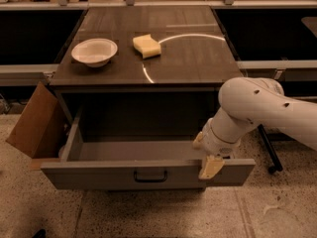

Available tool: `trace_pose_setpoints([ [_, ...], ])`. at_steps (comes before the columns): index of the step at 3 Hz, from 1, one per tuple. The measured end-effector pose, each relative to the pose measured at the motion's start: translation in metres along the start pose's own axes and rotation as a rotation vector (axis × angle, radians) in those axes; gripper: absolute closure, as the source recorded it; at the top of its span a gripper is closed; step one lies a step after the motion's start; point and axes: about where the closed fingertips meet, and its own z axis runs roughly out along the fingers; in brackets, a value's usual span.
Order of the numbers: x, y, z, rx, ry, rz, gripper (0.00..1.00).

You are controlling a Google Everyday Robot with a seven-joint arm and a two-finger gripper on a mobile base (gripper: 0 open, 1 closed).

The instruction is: Open top drawer

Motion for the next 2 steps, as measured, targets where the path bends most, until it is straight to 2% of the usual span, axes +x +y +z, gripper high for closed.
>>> trace_pose_setpoints([
  [1,0.013,-0.011,-0.024,0.041,0.004,0.005,0.0],
  [2,0.029,-0.024,-0.061,0.087,0.016,0.011,0.0],
])
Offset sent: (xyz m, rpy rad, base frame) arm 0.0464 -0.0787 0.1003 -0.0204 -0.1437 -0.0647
